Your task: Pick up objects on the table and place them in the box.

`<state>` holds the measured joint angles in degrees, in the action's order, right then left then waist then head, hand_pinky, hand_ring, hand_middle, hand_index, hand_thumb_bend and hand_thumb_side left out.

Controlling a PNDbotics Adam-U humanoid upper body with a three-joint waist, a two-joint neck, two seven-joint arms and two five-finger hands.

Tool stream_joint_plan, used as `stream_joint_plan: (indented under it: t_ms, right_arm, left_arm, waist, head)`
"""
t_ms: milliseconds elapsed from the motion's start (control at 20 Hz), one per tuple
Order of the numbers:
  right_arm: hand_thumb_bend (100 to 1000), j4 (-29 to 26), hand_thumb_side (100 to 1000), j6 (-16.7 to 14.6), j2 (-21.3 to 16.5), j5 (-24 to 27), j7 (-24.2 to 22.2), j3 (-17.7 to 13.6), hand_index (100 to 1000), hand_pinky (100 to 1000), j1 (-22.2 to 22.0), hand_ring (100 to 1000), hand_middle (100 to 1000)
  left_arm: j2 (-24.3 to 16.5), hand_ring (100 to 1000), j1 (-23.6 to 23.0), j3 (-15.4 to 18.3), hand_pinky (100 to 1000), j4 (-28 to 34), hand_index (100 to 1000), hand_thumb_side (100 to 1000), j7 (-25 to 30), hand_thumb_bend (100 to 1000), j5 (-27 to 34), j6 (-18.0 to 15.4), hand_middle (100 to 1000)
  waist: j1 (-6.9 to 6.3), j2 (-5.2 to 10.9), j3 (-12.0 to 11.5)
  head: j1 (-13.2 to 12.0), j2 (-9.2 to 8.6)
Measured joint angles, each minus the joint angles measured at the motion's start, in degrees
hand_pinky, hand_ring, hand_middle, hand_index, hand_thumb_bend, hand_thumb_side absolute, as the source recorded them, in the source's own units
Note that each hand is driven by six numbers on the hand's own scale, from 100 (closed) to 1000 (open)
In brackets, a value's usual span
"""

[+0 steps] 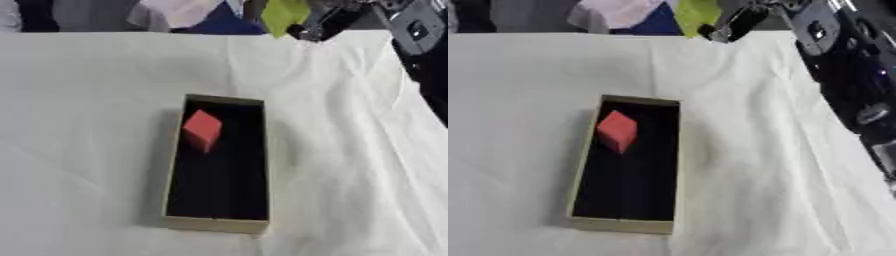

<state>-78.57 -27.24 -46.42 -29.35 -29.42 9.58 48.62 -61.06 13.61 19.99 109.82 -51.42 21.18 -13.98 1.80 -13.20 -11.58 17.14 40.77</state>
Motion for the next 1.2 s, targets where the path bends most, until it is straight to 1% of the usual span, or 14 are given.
stream_joint_plan:
  t_ms: [100, 200, 350, 400, 450, 500, 550, 700, 800, 1100, 1150, 1200]
  right_arm:
    - [124, 1.03, 100, 0.52, 3.05, 0.18, -2.21, 1.44, 740, 671, 4.38, 543, 561]
    - [124, 2.95, 100, 0.37, 5.85, -0.17, -3.77, 2.35, 740, 671, 6.87, 543, 561]
    - [136, 4.83, 100, -0.35, 7.75, -0.60, -4.75, 3.01, 741, 670, 7.54, 569, 569]
    - [160, 4.89, 106, -0.83, 8.42, -0.59, -5.22, 3.59, 742, 669, 7.92, 572, 572]
    - [236, 4.90, 130, -1.36, 9.21, -0.50, -5.74, 4.41, 743, 669, 8.37, 574, 574]
    - [171, 4.90, 108, -1.93, 9.91, -0.29, -6.30, 5.42, 744, 669, 8.82, 575, 576]
    - [176, 4.90, 136, -2.49, 10.45, 0.00, -6.83, 6.52, 747, 672, 9.20, 582, 581]
    - [192, 5.03, 149, -3.11, 11.38, 1.09, -6.71, 10.20, 748, 671, 9.71, 587, 585]
    - [205, 5.62, 150, -3.71, 11.51, 1.57, -6.11, 11.98, 747, 669, 9.99, 588, 585]
    - [172, 9.22, 191, -6.14, 11.53, 3.28, -3.68, 15.21, 743, 672, 10.38, 585, 582]
    - [192, 9.86, 183, -6.53, 11.53, 3.75, -3.29, 15.57, 742, 672, 10.36, 583, 581]
    - [162, 10.49, 192, -6.95, 11.53, 4.19, -2.86, 15.92, 741, 673, 10.32, 582, 580]
  left_arm:
    - [0.00, 906, -0.07, 0.00, 837, -0.01, 881, 888, -0.02, 367, 0.01, -0.04, 919]
    - [-0.01, 906, -0.24, 0.00, 837, -0.08, 881, 888, -0.03, 367, 0.01, -0.05, 919]
    - [-0.01, 906, -0.43, -0.02, 837, -0.28, 881, 889, -0.03, 366, 0.02, -0.05, 919]
    - [-0.01, 906, -0.43, -0.04, 837, -0.29, 881, 889, -0.03, 365, 0.02, -0.05, 919]
    - [-0.01, 906, -0.43, -0.04, 837, -0.29, 881, 889, -0.03, 365, 0.02, -0.05, 919]
    - [-0.02, 906, -0.47, -0.05, 838, -0.29, 881, 889, -0.03, 364, 0.02, -0.05, 919]
    - [-0.02, 906, -0.52, -0.05, 838, -0.29, 881, 889, -0.03, 364, 0.02, -0.05, 919]
    - [-0.04, 906, -0.75, -0.05, 838, -0.30, 880, 890, -0.03, 364, 0.02, -0.04, 919]
    - [-0.06, 906, -1.00, -0.06, 838, -0.30, 880, 890, -0.03, 363, 0.02, -0.04, 919]
    - [-0.54, 906, -1.51, -0.23, 838, -0.33, 880, 891, -0.04, 362, -0.01, -0.02, 920]
    - [-0.55, 906, -1.51, -0.30, 838, -0.34, 880, 891, -0.04, 362, -0.01, -0.01, 920]
    - [-0.55, 906, -1.54, -0.37, 838, -0.34, 880, 891, -0.04, 362, -0.01, -0.01, 920]
  waist:
    - [-0.20, 0.45, 0.25]
    - [-0.12, 0.58, 0.32]
    - [-0.13, 0.64, 0.41]
    - [-0.14, 0.76, 0.46]
    - [-0.14, 0.97, 0.63]
    - [-0.14, 1.18, 0.79]
    - [-0.15, 1.28, 0.91]
    - [-0.17, 1.42, 1.15]
    - [-0.15, 1.72, 1.42]
    - [0.22, 2.62, 2.16]
    - [0.27, 2.70, 2.27]
    - [0.31, 2.77, 2.36]
  head:
    - [-0.01, 0.02]
    - [-0.12, 0.03]
    - [-0.06, 0.03]
    - [0.05, 0.04]
    - [0.07, 0.06]
    - [0.07, 0.08]
    - [0.05, 0.17]
    - [-0.16, 0.49]
    - [-0.36, 0.53]
    - [-0.97, 1.01]
    - [-1.06, 1.02]
    - [-1.18, 1.03]
